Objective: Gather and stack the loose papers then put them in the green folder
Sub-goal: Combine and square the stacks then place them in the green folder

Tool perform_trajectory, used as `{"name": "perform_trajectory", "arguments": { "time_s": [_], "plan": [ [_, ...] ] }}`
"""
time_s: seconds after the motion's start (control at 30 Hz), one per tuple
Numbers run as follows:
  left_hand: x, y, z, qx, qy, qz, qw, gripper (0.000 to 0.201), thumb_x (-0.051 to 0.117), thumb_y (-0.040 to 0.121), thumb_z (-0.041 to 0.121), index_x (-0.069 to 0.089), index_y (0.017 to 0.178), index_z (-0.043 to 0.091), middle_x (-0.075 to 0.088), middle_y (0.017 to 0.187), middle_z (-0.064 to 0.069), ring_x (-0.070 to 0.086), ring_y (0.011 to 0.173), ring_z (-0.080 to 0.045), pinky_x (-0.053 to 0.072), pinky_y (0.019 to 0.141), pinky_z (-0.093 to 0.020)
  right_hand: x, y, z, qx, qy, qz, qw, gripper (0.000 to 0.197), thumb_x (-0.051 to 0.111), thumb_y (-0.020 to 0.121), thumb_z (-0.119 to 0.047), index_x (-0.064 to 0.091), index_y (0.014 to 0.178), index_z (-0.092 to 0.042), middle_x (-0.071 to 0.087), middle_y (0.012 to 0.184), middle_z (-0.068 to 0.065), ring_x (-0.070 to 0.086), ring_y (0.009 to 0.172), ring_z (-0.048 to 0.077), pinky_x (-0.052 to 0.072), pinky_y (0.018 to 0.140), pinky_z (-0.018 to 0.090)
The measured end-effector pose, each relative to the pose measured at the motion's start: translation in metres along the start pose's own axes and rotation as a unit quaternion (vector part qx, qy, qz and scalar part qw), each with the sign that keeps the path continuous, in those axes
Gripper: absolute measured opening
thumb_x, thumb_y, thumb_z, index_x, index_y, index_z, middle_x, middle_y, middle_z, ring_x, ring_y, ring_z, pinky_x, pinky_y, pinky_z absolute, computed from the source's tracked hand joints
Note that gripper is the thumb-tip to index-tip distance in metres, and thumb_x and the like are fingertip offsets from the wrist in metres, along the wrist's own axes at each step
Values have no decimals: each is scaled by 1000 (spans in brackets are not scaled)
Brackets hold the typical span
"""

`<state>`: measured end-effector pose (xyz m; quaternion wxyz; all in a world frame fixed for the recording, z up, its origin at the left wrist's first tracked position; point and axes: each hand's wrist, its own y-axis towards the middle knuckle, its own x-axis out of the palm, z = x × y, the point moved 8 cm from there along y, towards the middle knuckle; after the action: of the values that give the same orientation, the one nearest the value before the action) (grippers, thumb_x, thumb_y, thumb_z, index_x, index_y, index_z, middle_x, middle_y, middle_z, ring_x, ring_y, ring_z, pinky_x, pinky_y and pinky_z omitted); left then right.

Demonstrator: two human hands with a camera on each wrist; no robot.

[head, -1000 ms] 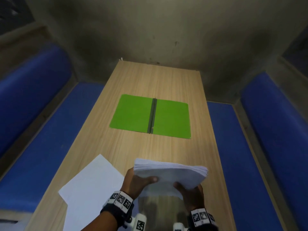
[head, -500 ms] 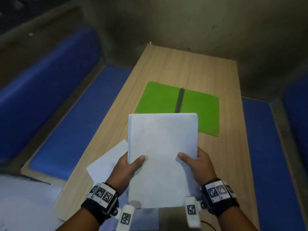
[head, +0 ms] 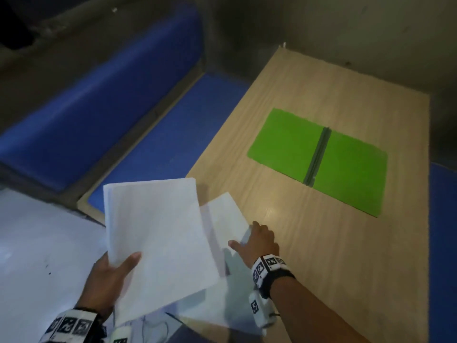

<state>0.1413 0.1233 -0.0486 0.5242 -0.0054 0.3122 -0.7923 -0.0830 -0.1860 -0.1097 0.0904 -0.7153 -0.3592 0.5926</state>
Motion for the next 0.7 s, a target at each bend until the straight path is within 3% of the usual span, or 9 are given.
{"name": "perform_trajectory", "arguments": {
  "time_s": [0.1, 0.23, 0.33, 0.37, 0.43, 0.53, 0.63, 0.7],
  "plan": [
    [-34, 0, -24, -33, -34, 38, 998, 31, 76, 86, 19, 65, 114, 9, 70, 105, -15, 65, 99, -35, 50, 94, -50, 18, 0, -6, -15, -69, 2, 997, 103, 68, 66, -65, 25, 144, -13, 38, 138, 8, 36, 129, 28, 43, 99, 43],
    [-54, -3, -49, -68, -71, 70, 993, 38, 78, 83, 24, 65, 118, 17, 70, 105, -7, 65, 104, -33, 47, 99, -51, 16, 8, -4, 35, -40, 3, 999, 78, 82, 63, -49, 44, 122, -14, 54, 122, 7, 51, 117, 28, 47, 92, 39],
    [-62, -4, -60, -85, -87, 78, 990, 47, 77, 84, 23, 63, 127, 8, 69, 115, -14, 64, 108, -34, 45, 103, -52, 10, 9, -11, 15, -119, -5, 993, 52, 75, 73, -46, 56, 113, -17, 58, 118, 4, 52, 116, 26, 45, 94, 40],
    [-64, -5, -60, -85, -89, 79, 989, 49, 77, 85, 22, 62, 129, 6, 69, 117, -15, 64, 108, -34, 45, 103, -51, 8, 9, -12, 5, -95, 0, 995, 43, 73, 76, -40, 58, 109, -17, 60, 114, 5, 55, 113, 27, 47, 92, 40],
    [-68, -7, -58, -85, -95, 82, 988, 48, 74, 87, 20, 60, 130, 4, 68, 117, -16, 63, 104, -32, 45, 100, -46, -2, 6, -11, -1, 74, 7, 997, 31, 72, 80, -22, 61, 106, -11, 66, 104, 9, 63, 96, 30, 53, 75, 33],
    [-79, -10, -53, -87, -92, 96, 987, 43, 71, 90, 17, 60, 129, 2, 65, 112, -15, 59, 95, -29, 44, 89, -40, -34, -3, -11, -27, 229, 15, 973, 24, 75, 78, -12, 66, 100, -9, 66, 87, 6, 61, 77, 25, 41, 53, 19],
    [-93, -11, -50, -85, -95, 110, 986, 46, 71, 90, 19, 59, 130, 2, 65, 115, -15, 59, 98, -30, 43, 89, -40, -58, -8, -7, -50, 214, -14, 975, 21, 83, 71, -17, 62, 74, -14, 60, 66, -6, 56, 61, 15, 35, 45, 18],
    [-101, -12, -51, -94, -103, 121, 983, 43, 70, 91, 17, 59, 129, 1, 63, 114, -15, 57, 97, -29, 42, 88, -39, -54, -9, -4, -68, 117, -68, 988, 26, 83, 69, -22, 59, 65, -17, 60, 65, -4, 56, 60, 12, 37, 46, 16]
  ]
}}
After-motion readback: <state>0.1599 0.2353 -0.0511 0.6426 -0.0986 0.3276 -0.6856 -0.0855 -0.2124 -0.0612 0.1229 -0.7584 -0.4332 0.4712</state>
